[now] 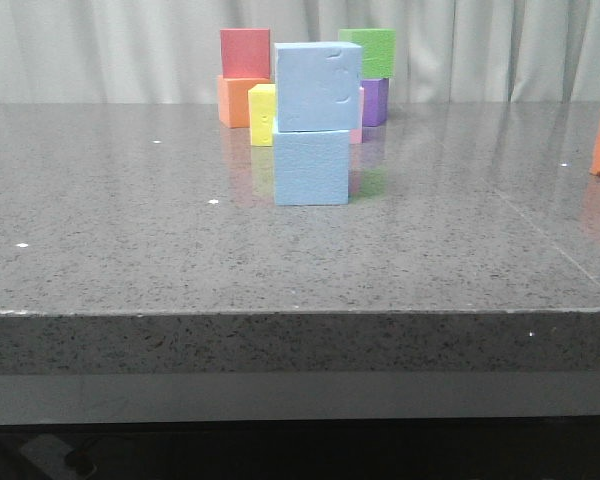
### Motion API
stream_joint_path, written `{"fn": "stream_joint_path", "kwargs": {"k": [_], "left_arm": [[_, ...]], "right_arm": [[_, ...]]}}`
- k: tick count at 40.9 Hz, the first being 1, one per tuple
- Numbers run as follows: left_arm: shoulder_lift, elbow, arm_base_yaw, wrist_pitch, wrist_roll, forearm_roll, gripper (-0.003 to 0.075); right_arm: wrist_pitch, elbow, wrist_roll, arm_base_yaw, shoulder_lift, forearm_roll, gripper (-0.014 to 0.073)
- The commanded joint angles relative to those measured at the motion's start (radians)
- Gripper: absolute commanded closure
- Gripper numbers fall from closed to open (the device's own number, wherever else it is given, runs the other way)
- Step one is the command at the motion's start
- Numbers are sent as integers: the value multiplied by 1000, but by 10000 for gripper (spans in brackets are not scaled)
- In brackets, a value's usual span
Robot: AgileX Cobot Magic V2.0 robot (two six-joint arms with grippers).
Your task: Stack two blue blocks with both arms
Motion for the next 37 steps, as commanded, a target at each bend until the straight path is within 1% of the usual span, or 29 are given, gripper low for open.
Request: {"fn": "stream_joint_path", "kwargs": {"k": [1,7,9,14,17,20,25,28,30,37], "left_arm": [[-14,1,1,-82,-9,-7,741],[-14,1,1,-82,-9,-7,741],[-14,1,1,-82,-9,-7,741],[-14,1,1,-82,-9,-7,741],[-14,1,1,-82,-9,-7,741],[-14,1,1,-82,-9,-7,741],[-14,1,1,-82,-9,-7,741],[-14,1,1,-82,-9,-7,741],[-14,1,1,-82,-9,-7,741],[-14,1,1,-82,-9,-7,741]], "right_arm": [[-76,-30,-6,-4,-14,-25,715],[-71,-29,-6,-11,-62,-41,715],[-67,-29,-6,-32,-90,-43,715],[-81,5,-9,-125,-176,-17,710],[-130,59,-50,-183,-237,14,710],[-219,144,-146,-242,-317,61,710],[-366,301,-270,-345,-448,196,710],[-392,379,-295,-401,-526,272,710],[-395,436,-295,-433,-578,296,710],[-468,567,-295,-534,-684,297,710]]}}
